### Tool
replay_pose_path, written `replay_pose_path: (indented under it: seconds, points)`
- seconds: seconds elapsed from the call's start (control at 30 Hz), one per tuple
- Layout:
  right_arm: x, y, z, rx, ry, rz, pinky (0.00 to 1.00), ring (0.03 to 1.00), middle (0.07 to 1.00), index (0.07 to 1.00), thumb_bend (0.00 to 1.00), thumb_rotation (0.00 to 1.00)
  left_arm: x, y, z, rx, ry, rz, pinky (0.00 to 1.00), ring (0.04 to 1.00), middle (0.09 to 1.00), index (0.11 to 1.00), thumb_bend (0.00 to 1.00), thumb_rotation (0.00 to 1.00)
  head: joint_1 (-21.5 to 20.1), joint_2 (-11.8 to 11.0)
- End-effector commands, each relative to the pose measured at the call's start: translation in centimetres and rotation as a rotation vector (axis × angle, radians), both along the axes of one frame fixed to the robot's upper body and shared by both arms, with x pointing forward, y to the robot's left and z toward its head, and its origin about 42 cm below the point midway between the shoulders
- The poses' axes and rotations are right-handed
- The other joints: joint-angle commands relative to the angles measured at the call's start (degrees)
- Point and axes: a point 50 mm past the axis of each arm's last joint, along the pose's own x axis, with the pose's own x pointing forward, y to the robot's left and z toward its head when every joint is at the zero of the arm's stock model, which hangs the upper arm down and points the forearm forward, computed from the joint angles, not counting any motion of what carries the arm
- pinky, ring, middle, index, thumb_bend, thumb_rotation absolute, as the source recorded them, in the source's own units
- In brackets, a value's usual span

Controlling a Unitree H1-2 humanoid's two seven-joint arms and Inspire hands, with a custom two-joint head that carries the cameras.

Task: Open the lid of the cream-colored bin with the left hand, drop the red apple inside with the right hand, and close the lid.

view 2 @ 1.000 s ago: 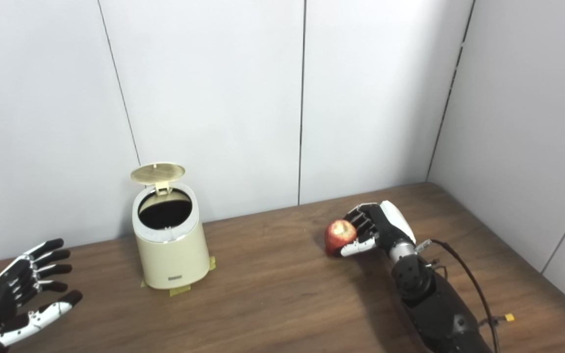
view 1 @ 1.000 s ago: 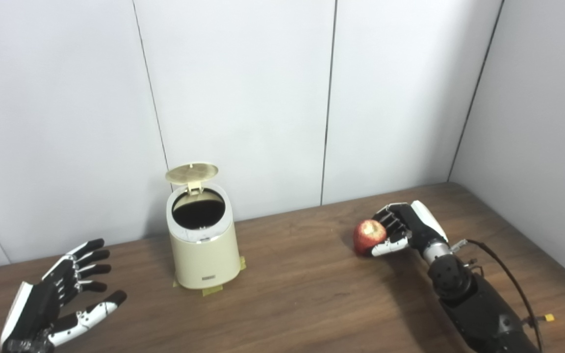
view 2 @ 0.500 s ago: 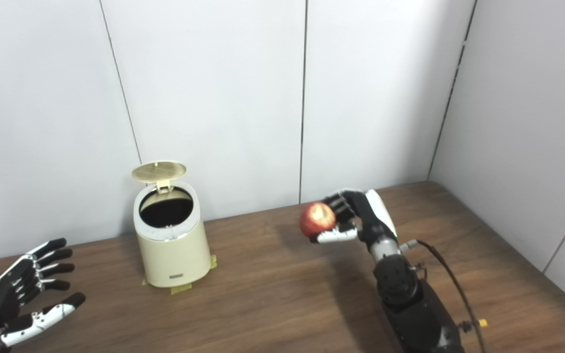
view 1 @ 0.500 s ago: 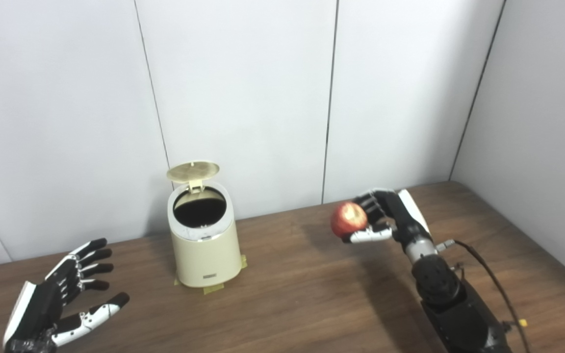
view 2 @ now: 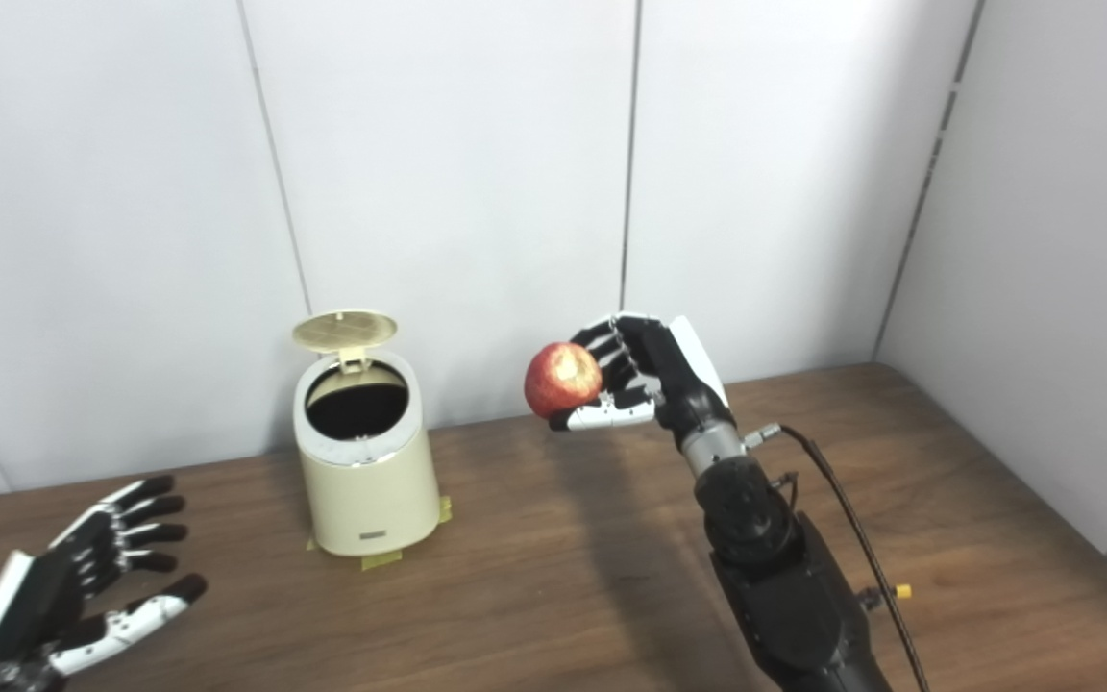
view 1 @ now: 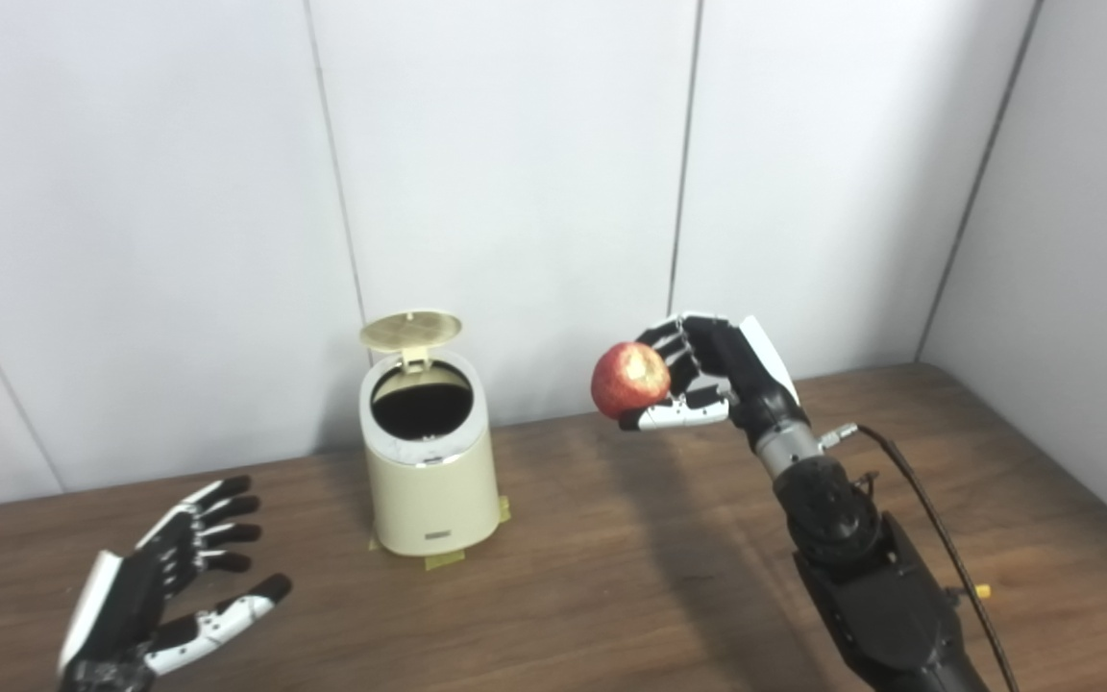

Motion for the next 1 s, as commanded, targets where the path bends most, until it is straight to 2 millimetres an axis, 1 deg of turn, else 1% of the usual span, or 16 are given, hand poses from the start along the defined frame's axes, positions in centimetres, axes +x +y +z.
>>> replay_pose_path:
  seconds: [0.0,0.13,0.2,0.27,0.33,0.4,0.53,0.6,0.7,0.97]
  points:
    - [0.9,1.9,3.9,0.010,-0.126,0.069,0.34,0.376,0.427,0.524,0.52,0.01,0.6,-0.7,1.6,0.001,-0.081,-0.006,0.65,0.734,0.801,0.843,0.74,0.21,0.8,-0.1]
    - [1.2,4.2,5.0,0.071,-0.125,0.125,0.30,0.353,0.426,0.528,0.52,0.01,0.6,-1.5,1.3,0.009,-0.084,-0.003,0.66,0.747,0.806,0.851,0.74,0.22,3.4,-0.6]
    - [1.3,5.3,5.5,0.064,-0.138,0.137,0.33,0.365,0.428,0.531,0.52,0.00,0.6,-1.9,1.2,0.010,-0.083,-0.002,0.66,0.749,0.807,0.851,0.73,0.21,4.4,-0.8]
    - [1.6,6.4,5.7,0.050,-0.147,0.146,0.34,0.368,0.426,0.532,0.52,0.00,0.6,-2.3,1.2,0.005,-0.078,0.000,0.65,0.751,0.809,0.849,0.74,0.21,5.3,-1.0]
    - [1.8,7.2,5.8,0.047,-0.139,0.149,0.30,0.350,0.420,0.530,0.52,0.00,0.6,-2.6,1.2,-0.005,-0.076,-0.001,0.64,0.742,0.806,0.848,0.74,0.21,6.0,-1.2]
    - [2.0,7.9,5.9,0.050,-0.118,0.155,0.29,0.348,0.418,0.529,0.52,0.00,0.7,-2.9,1.1,-0.011,-0.075,-0.003,0.64,0.740,0.806,0.848,0.75,0.21,7.2,-1.3]
    - [2.5,8.8,5.8,0.049,-0.104,0.160,0.30,0.361,0.420,0.526,0.52,0.00,0.8,-3.3,1.0,-0.017,-0.074,-0.002,0.63,0.744,0.805,0.848,0.76,0.23,8.4,-1.3]
    - [2.8,9.4,5.7,0.059,-0.097,0.164,0.32,0.375,0.422,0.522,0.52,0.00,0.8,-3.5,1.0,-0.019,-0.072,0.000,0.63,0.743,0.803,0.848,0.76,0.24,9.0,-1.4]
    - [3.2,10.1,5.5,0.070,-0.082,0.164,0.34,0.390,0.425,0.516,0.52,0.00,0.8,-3.8,1.0,-0.024,-0.070,0.003,0.64,0.746,0.801,0.845,0.76,0.22,9.6,-1.5]
    - [4.3,11.6,4.7,0.075,-0.060,0.171,0.35,0.411,0.439,0.509,0.52,0.00,0.7,-4.1,1.1,-0.018,-0.069,0.010,0.63,0.742,0.801,0.846,0.77,0.24,10.3,-1.5]
